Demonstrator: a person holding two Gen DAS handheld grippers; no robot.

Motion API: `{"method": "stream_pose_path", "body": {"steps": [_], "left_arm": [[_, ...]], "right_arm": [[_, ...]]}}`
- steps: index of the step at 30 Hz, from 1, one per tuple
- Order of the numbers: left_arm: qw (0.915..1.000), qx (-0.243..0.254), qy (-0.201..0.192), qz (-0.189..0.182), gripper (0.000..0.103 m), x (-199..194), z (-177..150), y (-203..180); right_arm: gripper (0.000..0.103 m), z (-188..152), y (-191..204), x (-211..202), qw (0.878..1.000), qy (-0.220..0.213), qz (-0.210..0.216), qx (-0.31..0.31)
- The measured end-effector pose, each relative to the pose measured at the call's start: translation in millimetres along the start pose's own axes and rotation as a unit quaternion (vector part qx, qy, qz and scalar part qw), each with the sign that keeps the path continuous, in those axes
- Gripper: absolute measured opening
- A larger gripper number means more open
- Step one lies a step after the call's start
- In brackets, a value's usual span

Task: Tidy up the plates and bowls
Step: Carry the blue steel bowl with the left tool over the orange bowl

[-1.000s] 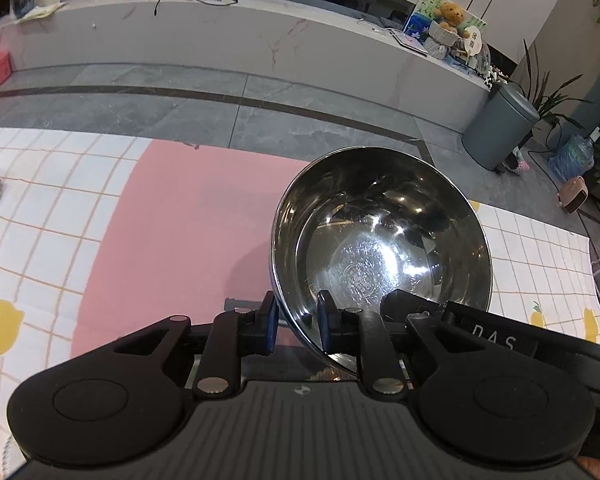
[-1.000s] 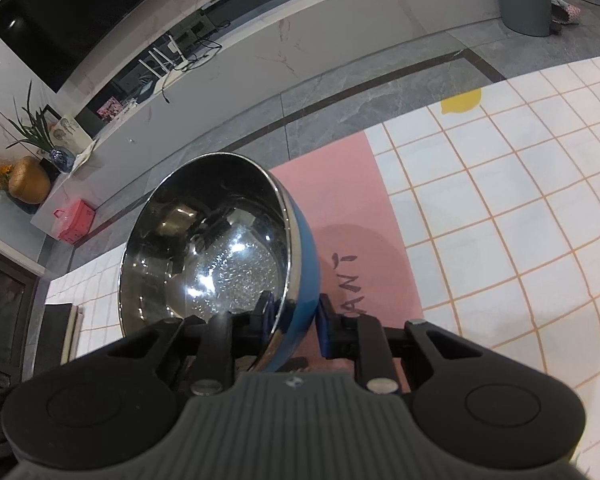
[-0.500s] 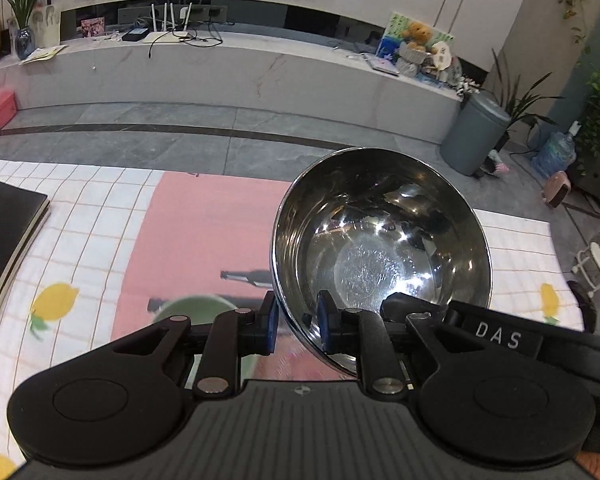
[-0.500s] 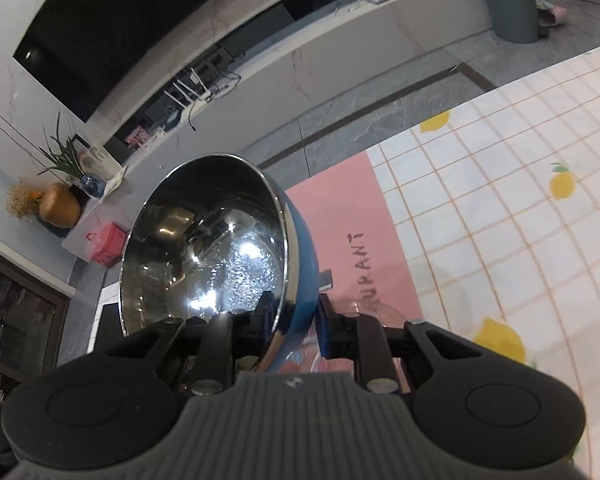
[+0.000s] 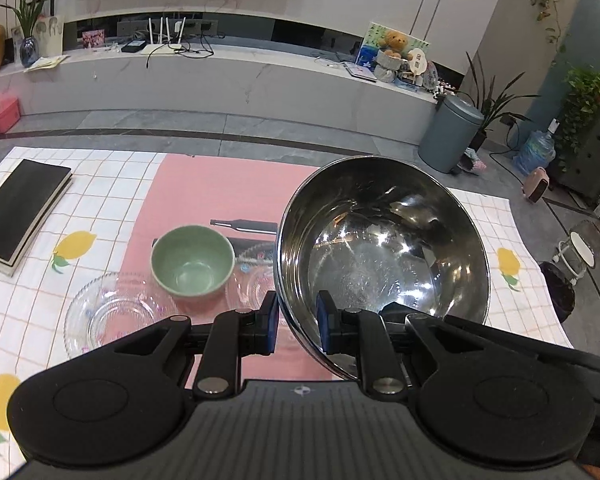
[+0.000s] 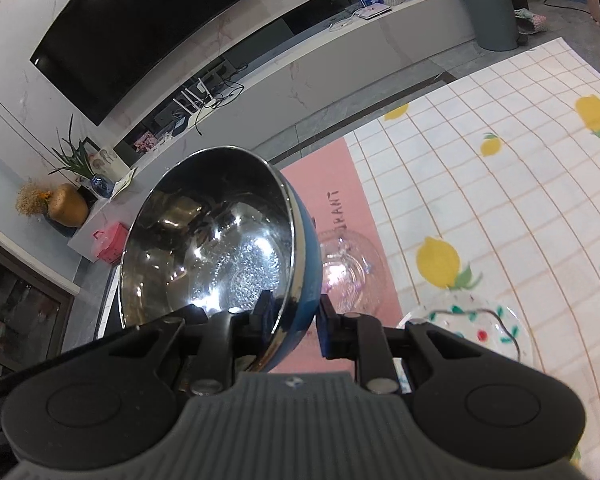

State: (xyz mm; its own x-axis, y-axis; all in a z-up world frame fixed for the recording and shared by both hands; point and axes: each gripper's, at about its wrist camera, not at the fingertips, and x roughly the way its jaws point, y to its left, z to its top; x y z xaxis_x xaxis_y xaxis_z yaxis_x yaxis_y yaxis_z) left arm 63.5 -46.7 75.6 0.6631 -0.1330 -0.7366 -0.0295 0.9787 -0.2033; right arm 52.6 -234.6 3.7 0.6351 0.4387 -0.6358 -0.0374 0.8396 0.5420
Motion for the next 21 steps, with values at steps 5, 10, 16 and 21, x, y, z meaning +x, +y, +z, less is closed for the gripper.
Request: {"method": "stream_pose_path", "body": {"steps": [5, 10, 16, 21], "left_arm": [[0.9999, 0.009, -0.005, -0.002, 0.022, -16.2, -15.7, -9.2], [0.9998, 0.011, -0.016, -0.005, 0.022, -33.0, -26.6, -11.8], [0.9994, 0.011, -0.034, -0.003, 0.022, -59.9, -31.9, -10.6], [0.9988, 0.004, -0.048, -0.004, 0.022, -79.3, -34.9, -10.2]], "right_arm": [[0.021, -12.7, -6.4, -21.5, 1.000, -0.006, 0.001, -0.002], [0.021, -21.6, -4.8, -40.9, 1.000, -0.015, 0.005, -0.011], [0.021, -30.5, 6.7, -63.0, 0.999, -0.028, 0.016, -0.024], [0.022, -39.6, 16.9, -82.5, 0.998, -0.034, 0.023, -0.038]]}}
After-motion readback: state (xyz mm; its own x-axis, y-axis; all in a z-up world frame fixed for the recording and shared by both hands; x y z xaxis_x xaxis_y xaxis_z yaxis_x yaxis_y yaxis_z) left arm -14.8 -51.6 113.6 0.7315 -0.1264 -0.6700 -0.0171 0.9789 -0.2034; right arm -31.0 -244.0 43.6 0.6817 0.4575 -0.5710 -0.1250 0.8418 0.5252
